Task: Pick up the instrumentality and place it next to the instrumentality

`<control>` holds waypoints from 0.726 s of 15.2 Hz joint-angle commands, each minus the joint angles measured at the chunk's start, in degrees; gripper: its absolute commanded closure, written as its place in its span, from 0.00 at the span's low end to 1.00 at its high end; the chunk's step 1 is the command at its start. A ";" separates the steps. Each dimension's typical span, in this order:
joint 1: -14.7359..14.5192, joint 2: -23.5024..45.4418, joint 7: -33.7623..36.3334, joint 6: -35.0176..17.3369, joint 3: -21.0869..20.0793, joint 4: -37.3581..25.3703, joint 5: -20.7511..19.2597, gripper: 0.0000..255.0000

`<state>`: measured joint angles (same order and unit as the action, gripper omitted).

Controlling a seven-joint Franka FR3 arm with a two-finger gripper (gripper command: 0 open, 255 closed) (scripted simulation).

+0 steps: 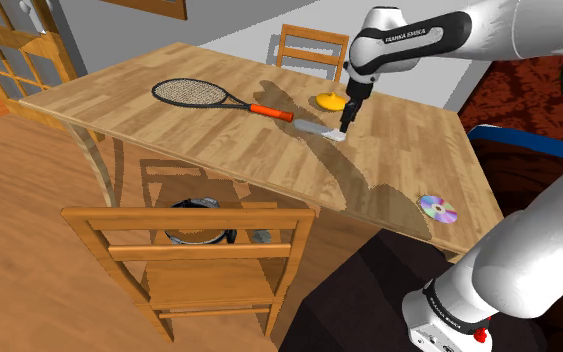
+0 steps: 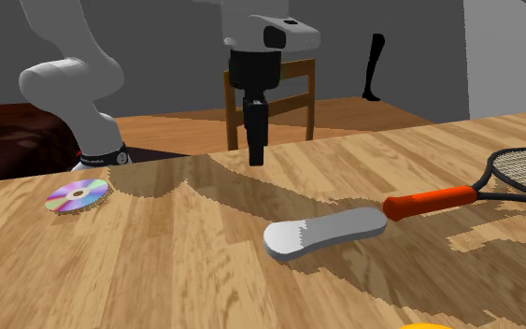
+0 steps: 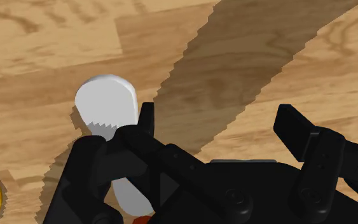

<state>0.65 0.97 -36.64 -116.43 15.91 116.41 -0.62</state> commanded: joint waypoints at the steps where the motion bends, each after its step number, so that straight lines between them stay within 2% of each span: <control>1: 0.22 4.40 -2.41 -0.87 0.14 -3.59 1.25 0.00; 6: 1.96 16.01 -8.24 -1.36 -0.24 -14.80 4.51 0.00; 11: 4.43 28.12 -12.77 0.29 -1.58 -28.85 6.97 0.00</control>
<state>4.46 26.66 -48.28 -116.44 14.58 90.37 5.88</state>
